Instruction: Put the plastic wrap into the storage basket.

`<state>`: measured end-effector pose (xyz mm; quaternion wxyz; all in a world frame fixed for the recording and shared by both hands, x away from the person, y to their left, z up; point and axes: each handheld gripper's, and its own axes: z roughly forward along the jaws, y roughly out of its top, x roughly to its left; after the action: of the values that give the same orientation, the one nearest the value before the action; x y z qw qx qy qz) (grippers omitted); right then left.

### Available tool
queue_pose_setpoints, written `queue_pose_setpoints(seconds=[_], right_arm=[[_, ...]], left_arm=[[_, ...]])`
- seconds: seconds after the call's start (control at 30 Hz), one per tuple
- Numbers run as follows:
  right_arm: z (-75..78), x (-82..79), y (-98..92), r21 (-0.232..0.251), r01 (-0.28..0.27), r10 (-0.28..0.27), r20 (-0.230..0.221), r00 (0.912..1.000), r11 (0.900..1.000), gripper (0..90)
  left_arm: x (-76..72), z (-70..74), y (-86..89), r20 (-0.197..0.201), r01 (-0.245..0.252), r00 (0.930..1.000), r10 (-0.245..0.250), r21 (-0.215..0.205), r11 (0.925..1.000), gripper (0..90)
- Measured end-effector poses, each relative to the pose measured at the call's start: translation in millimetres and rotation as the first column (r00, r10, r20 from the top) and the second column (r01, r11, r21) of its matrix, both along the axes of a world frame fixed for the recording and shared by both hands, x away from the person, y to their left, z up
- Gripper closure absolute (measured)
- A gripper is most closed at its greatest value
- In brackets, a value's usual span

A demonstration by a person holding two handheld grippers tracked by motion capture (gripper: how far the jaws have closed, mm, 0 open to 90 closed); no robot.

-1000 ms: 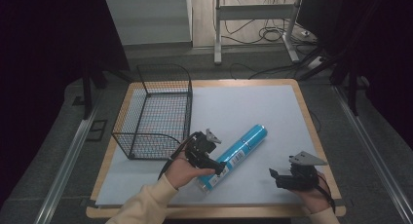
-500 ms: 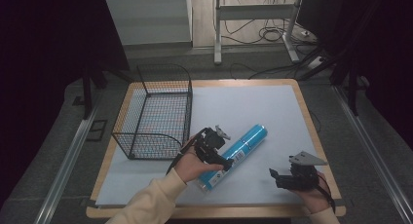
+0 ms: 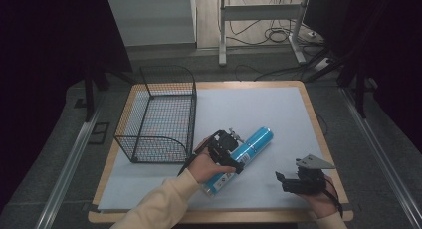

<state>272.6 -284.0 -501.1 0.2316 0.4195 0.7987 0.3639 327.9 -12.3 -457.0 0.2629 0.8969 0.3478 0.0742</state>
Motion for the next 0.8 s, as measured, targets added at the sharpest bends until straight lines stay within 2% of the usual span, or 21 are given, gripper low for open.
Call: queue_pose_setpoints(seconds=[0.5,0.57,0.6,0.8], right_arm=[[0.0,0.1,-0.5,-0.001,-0.001,0.001,0.001,1.0000,1.000,13.2],[-0.1,0.2,-0.5,-0.002,-0.001,0.001,0.000,1.0000,1.000,13.2],[-0.2,0.2,-0.4,-0.002,-0.001,0.001,0.000,1.0000,1.000,13.2],[-0.5,0.2,-0.2,-0.004,-0.002,0.002,-0.001,1.0000,1.000,13.2]], left_arm=[[9.8,-10.4,-13.5,-0.027,0.003,0.9996,-0.002,0.017,0.9998,15.3],[12.1,-11.5,-15.0,-0.032,0.019,0.9993,-0.018,0.036,0.9992,15.3],[12.2,-12.5,-16.6,-0.035,0.013,0.9993,-0.012,0.029,0.9995,15.3],[15.3,-15.4,-24.4,-0.043,0.030,0.9987,-0.028,0.059,0.9978,15.0]])
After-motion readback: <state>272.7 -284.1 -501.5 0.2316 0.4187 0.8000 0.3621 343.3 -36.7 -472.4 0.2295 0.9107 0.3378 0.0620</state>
